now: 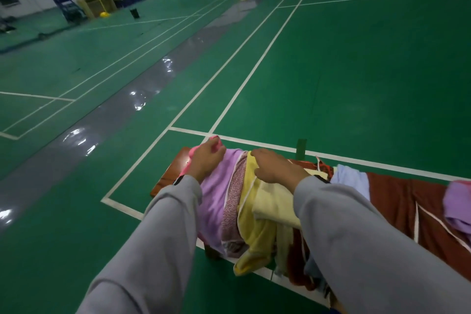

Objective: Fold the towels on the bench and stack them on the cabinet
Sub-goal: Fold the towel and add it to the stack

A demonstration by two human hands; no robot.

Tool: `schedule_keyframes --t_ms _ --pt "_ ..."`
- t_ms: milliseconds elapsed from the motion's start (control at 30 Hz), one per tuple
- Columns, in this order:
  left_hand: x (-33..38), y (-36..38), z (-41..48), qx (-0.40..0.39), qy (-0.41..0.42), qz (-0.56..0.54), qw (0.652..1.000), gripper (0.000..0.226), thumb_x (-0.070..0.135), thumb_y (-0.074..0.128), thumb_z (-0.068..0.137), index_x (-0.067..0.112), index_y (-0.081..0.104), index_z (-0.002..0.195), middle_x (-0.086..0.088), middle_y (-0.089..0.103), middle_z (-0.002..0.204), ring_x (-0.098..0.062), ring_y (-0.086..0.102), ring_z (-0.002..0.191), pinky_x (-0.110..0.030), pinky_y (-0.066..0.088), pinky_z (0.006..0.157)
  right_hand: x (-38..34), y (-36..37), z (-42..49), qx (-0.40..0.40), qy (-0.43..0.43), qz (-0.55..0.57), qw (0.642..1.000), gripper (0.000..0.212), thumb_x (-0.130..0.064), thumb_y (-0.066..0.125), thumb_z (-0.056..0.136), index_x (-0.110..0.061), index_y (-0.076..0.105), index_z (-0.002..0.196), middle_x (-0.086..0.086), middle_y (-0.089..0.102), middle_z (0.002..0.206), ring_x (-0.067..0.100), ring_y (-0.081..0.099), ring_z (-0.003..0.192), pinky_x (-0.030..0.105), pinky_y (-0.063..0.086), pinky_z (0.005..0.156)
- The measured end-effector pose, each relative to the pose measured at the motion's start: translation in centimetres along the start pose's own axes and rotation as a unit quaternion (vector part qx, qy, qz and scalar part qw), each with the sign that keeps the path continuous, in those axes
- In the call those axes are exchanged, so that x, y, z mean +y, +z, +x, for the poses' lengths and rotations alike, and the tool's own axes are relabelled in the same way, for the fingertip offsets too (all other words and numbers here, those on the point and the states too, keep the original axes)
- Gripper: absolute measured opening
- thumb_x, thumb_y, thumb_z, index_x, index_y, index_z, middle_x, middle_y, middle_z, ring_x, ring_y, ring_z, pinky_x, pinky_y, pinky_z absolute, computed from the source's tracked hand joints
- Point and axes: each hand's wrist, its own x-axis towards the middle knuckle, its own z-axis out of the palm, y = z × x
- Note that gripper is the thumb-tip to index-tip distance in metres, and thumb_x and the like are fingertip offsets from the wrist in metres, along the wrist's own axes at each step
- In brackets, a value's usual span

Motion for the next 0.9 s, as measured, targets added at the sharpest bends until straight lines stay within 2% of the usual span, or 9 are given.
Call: schedule_keyframes --t_ms 67,167,267,367,467,600,700,767,900 --pt "2.4 -1.5 -1.3 0.025 -0.017 -0.132 0.991 0.009 0.027 0.058 0.102 0.031 0.065 0.098 0.014 0.065 0.081 -0.002 0.058 0.073 -0.014 0.053 0.066 -1.7 -0.6 -0.2 0.011 -0.013 0.009 1.0 0.055 -0.013 0.055 0.092 -0.015 0.044 0.146 0.011 0.049 0.147 0.035 0.052 0.13 0.043 0.048 0.102" --pt "4.5 -2.6 -1.9 0.063 -0.051 -0.324 0.943 0.018 0.004 0.067 0.091 0.017 0.079 0.093 0.006 0.077 0.081 -0.011 0.074 0.078 -0.029 0.063 0.075 -4.1 -1.6 -0.6 0.021 -0.043 0.007 0.999 0.053 -0.022 0.056 0.09 -0.022 0.047 0.142 0.01 0.052 0.143 0.038 0.055 0.126 0.047 0.05 0.099" --pt "6.0 -4.2 -1.6 0.074 -0.032 -0.281 0.956 0.028 -0.006 0.067 0.087 0.002 0.074 0.112 0.001 0.074 0.097 0.0 0.072 0.087 -0.011 0.055 0.074 -5.5 -2.5 -0.8 0.026 -0.063 -0.023 0.997 0.063 -0.026 0.061 0.086 -0.026 0.041 0.146 0.008 0.048 0.147 0.039 0.059 0.121 0.049 0.054 0.093" --pt "7.3 -5.7 -1.6 0.051 0.011 -0.255 0.965 0.028 -0.006 0.069 0.087 0.001 0.075 0.114 -0.004 0.074 0.109 -0.008 0.07 0.099 -0.018 0.055 0.088 -6.1 -3.4 -1.5 0.049 -0.063 -0.03 0.996 0.101 -0.025 0.072 0.08 -0.035 0.011 0.159 0.006 0.032 0.16 0.037 0.058 0.12 0.05 0.056 0.089" --pt "9.4 -7.0 -1.8 0.047 0.048 -0.265 0.962 0.022 -0.007 0.068 0.088 0.001 0.075 0.108 -0.001 0.073 0.1 0.01 0.067 0.083 -0.01 0.05 0.079 -6.6 -5.2 -3.0 0.109 -0.028 -0.02 0.993 0.078 -0.034 0.069 0.086 -0.015 0.027 0.15 0.014 0.043 0.143 0.039 0.056 0.122 0.05 0.051 0.094" --pt "13.6 -9.3 -1.2 0.032 0.076 -0.34 0.937 0.029 -0.012 0.058 0.093 0.002 0.072 0.114 -0.002 0.072 0.102 -0.002 0.067 0.088 -0.011 0.05 0.08 -6.3 -8.3 -4.8 0.194 0.048 0.107 0.974 0.054 -0.031 0.067 0.087 -0.007 0.043 0.129 0.019 0.052 0.128 0.042 0.059 0.113 0.049 0.052 0.09" --pt "17.6 -11.0 -0.9 -0.007 0.107 -0.415 0.904 0.026 -0.009 0.057 0.096 0.007 0.074 0.108 -0.007 0.075 0.107 -0.011 0.07 0.094 -0.021 0.054 0.085 -5.3 -10.9 -6.8 0.122 0.021 0.18 0.976 0.069 -0.045 0.076 0.074 -0.014 0.054 0.132 0.014 0.064 0.125 0.036 0.065 0.112 0.045 0.055 0.09" --pt "20.2 -11.6 -1.0 -0.003 0.126 -0.447 0.886 0.023 -0.005 0.056 0.099 0.007 0.073 0.109 -0.011 0.074 0.112 -0.017 0.069 0.097 -0.025 0.057 0.084 -4.9 -12.4 -8.6 0.076 0.033 0.171 0.982 0.054 -0.037 0.073 0.089 -0.007 0.062 0.133 0.018 0.067 0.127 0.036 0.065 0.115 0.042 0.052 0.096" --pt "25.1 -13.1 -1.7 0.067 0.131 -0.54 0.829 0.02 0.006 0.055 0.103 0.011 0.063 0.121 -0.009 0.071 0.108 -0.01 0.07 0.078 -0.024 0.059 0.069 -3.5 -16.7 -11.1 0.143 0.059 0.294 0.943 0.035 -0.031 0.056 0.102 -0.002 0.07 0.115 0.018 0.069 0.115 0.029 0.063 0.1 0.031 0.05 0.075"
